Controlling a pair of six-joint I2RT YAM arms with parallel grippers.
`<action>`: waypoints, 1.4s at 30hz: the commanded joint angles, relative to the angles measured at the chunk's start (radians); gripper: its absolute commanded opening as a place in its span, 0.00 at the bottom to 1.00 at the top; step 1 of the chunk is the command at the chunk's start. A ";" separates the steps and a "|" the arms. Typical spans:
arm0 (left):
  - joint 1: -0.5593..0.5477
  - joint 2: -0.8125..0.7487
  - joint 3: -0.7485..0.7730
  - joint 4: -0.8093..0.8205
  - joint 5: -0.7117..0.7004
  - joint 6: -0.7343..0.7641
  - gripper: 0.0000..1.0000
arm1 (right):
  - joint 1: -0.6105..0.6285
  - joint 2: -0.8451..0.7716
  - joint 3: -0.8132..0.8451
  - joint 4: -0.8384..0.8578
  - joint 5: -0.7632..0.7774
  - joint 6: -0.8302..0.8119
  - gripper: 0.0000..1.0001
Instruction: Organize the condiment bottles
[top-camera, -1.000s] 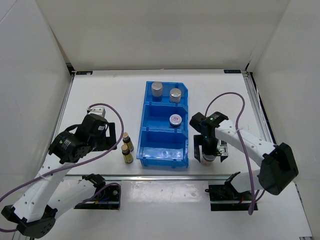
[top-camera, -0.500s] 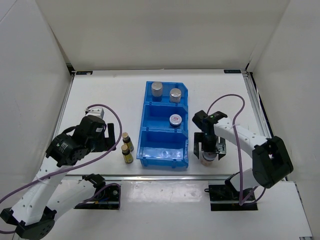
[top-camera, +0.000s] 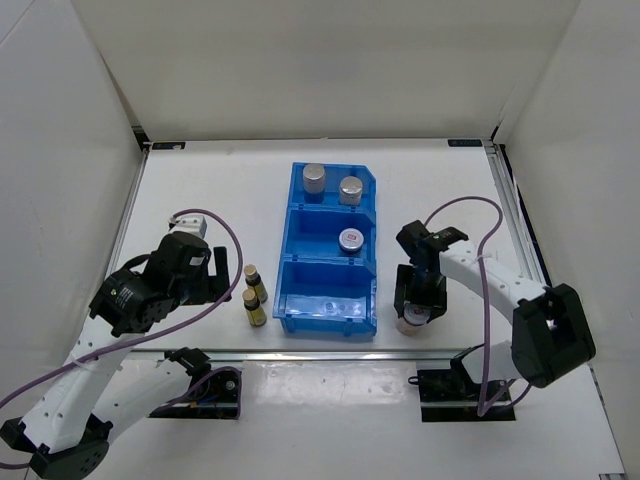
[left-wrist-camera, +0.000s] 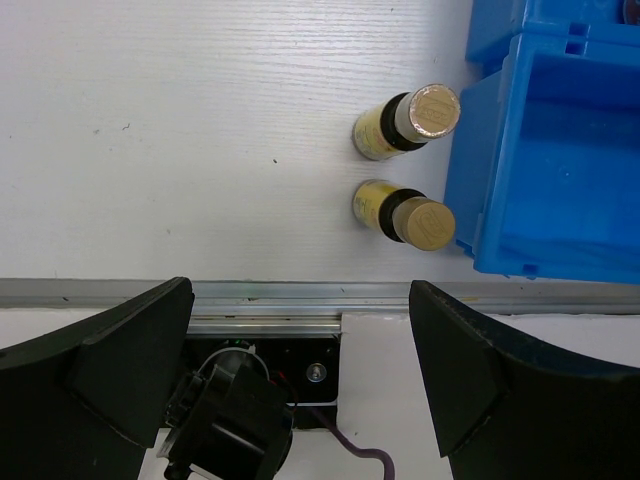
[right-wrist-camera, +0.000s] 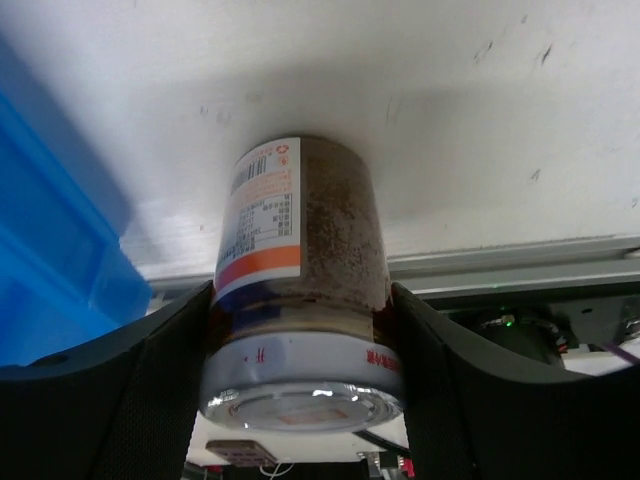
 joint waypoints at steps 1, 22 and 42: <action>-0.006 -0.017 0.001 -0.043 0.004 0.005 1.00 | 0.008 -0.069 -0.005 -0.034 -0.057 0.034 0.71; -0.006 -0.007 -0.008 -0.043 0.004 0.005 1.00 | 0.054 0.091 0.755 -0.262 0.056 -0.085 0.00; -0.015 0.002 -0.008 -0.043 0.004 0.005 1.00 | 0.256 0.871 1.388 -0.218 0.030 -0.276 0.00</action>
